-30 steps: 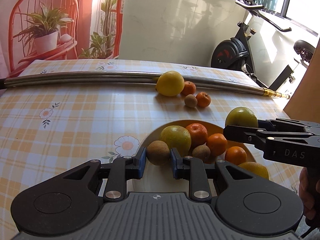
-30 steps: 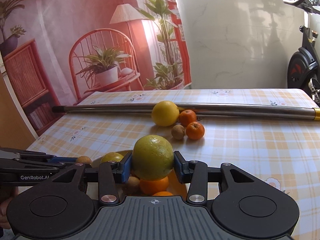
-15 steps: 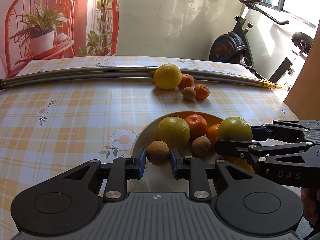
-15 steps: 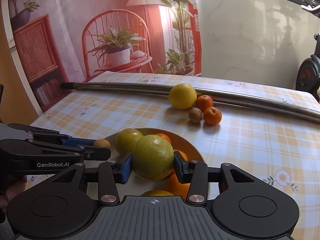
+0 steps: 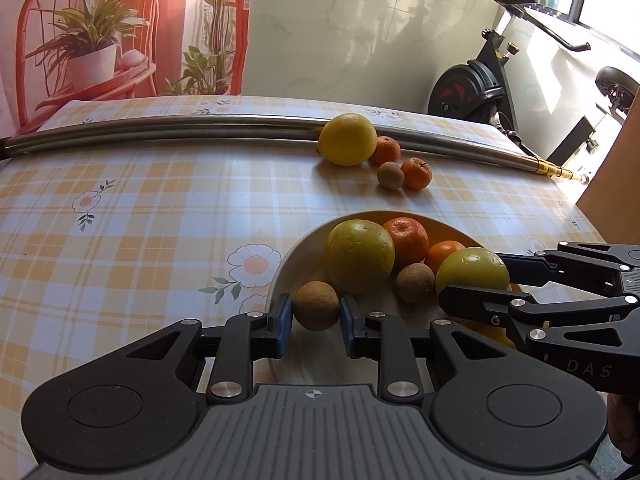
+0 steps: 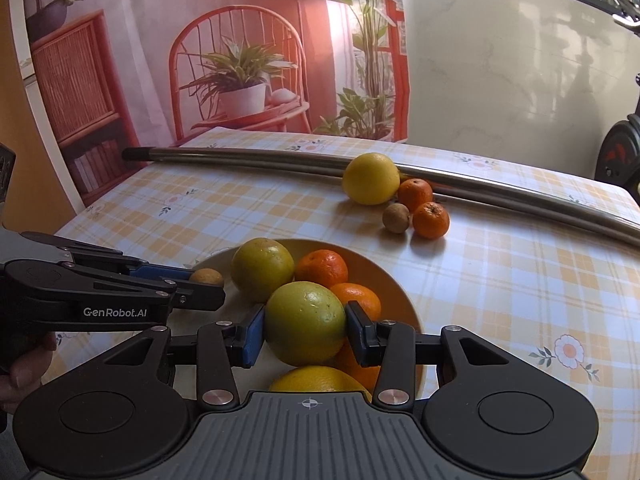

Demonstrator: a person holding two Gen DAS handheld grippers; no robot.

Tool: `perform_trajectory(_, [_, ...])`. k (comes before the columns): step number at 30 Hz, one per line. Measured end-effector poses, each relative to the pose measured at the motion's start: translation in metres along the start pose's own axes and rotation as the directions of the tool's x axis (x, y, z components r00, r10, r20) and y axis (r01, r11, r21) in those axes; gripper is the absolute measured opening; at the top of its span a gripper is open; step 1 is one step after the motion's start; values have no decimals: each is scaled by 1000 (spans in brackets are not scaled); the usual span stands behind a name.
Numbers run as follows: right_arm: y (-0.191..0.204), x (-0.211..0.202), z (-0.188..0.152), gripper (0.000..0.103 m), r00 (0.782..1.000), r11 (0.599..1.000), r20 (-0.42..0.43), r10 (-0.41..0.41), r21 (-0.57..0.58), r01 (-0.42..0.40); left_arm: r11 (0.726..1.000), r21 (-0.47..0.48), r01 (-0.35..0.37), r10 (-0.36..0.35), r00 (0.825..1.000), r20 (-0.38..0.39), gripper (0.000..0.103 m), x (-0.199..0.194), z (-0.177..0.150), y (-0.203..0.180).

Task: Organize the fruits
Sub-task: 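Release the kiwi onto the plate with the left tool while the right tool releases the grapefruit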

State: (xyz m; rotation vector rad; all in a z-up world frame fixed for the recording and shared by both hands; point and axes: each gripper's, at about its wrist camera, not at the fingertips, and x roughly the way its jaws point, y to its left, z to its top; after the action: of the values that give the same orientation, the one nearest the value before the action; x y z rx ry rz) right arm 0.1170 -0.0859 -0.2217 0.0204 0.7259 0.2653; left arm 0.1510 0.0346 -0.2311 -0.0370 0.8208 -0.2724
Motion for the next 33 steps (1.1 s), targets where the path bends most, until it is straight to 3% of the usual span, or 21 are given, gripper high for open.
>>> perform_trajectory(18, [0, -2, 1, 41, 1000, 1000, -3, -5, -17, 5, 1000, -30, -5, 6, 1000, 21, 28, -3, 0, 3])
perform_trajectory(33, [-3, -8, 3, 48, 1000, 1000, 10, -12, -10, 12, 1000, -26, -4, 5, 999, 35, 28, -8, 2, 2])
